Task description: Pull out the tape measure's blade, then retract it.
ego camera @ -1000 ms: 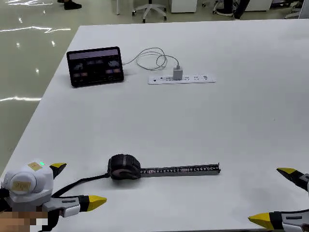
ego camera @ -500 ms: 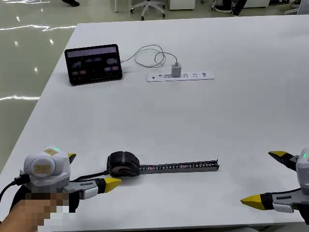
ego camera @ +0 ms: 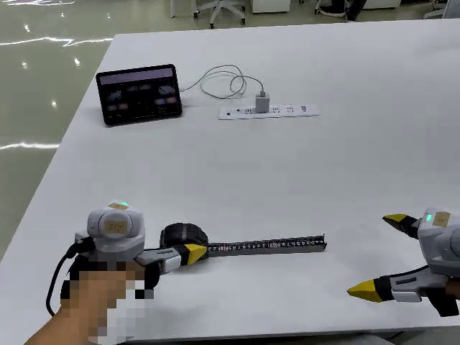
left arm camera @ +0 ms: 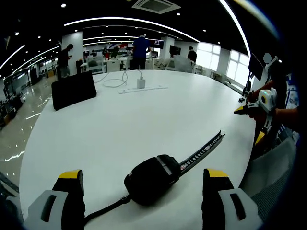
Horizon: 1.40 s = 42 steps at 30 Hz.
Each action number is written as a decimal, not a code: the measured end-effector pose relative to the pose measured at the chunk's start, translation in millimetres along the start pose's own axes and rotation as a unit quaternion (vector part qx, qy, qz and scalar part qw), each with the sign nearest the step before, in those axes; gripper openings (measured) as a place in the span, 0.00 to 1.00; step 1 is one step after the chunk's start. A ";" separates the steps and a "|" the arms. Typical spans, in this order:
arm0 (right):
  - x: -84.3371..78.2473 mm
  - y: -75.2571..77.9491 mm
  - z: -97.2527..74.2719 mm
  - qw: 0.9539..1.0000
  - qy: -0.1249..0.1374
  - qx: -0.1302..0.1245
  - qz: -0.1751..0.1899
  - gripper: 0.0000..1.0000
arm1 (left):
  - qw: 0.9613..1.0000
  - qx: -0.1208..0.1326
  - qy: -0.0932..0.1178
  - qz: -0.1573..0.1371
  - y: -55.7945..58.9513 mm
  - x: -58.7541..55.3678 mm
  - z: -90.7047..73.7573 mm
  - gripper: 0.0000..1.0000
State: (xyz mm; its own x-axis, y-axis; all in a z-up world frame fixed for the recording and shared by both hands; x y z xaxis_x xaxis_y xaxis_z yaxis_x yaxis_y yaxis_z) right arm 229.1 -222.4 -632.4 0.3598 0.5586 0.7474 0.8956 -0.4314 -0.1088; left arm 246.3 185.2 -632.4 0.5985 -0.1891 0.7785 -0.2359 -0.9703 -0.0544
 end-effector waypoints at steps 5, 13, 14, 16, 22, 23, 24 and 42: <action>4.0 1.2 5.9 1.000 -0.008 0.008 -0.007 1.00 | 1.000 0.005 -0.001 0.003 13.4 -2.1 5.8 1.00; 11.7 7.9 17.7 0.999 -0.015 0.019 -0.021 1.00 | 0.998 0.038 -0.006 -0.050 23.5 -9.2 15.8 1.00; 12.4 8.7 18.8 0.999 -0.015 0.020 -0.022 1.00 | 0.998 0.042 -0.007 -0.054 24.0 -9.7 16.2 1.00; 15.0 9.6 21.8 0.999 -0.018 0.025 -0.024 1.00 | 0.996 0.049 -0.013 -0.066 24.9 -11.2 17.3 1.00; 19.8 16.7 30.7 0.998 -0.027 0.036 -0.033 1.00 | 0.995 0.045 0.031 -0.084 29.3 -13.7 21.5 1.00; 20.3 17.4 32.0 0.998 -0.028 0.038 -0.035 1.00 | 0.995 0.053 0.035 -0.080 26.9 -12.9 21.7 1.00; 20.9 18.0 33.2 0.998 -0.030 0.040 -0.037 0.99 | 0.994 0.056 0.038 -0.082 26.1 -12.0 22.5 0.99; 31.9 39.8 64.9 0.980 -0.127 0.107 -0.114 0.93 | 0.994 0.057 0.049 -0.081 26.2 -17.9 31.5 1.00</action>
State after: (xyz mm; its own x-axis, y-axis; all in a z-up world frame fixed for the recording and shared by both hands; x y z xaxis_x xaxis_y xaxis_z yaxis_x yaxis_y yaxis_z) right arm 293.3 -175.8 -655.4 0.1739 0.7932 0.5836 0.9847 -0.1327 -0.1132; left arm 253.6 158.4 -667.5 0.5428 -0.0197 0.8396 -0.0520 -0.9986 0.0102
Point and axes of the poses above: the centre of the closed fingertips' face, and the gripper's own axes: z roughly forward along the fingers, y roughly to its right, x roughly out of its top, the point moved 9 cm from there along -z, roughly backward along the fingers, and after that the axes turned 11 degrees about x, right-handed, at the moved point
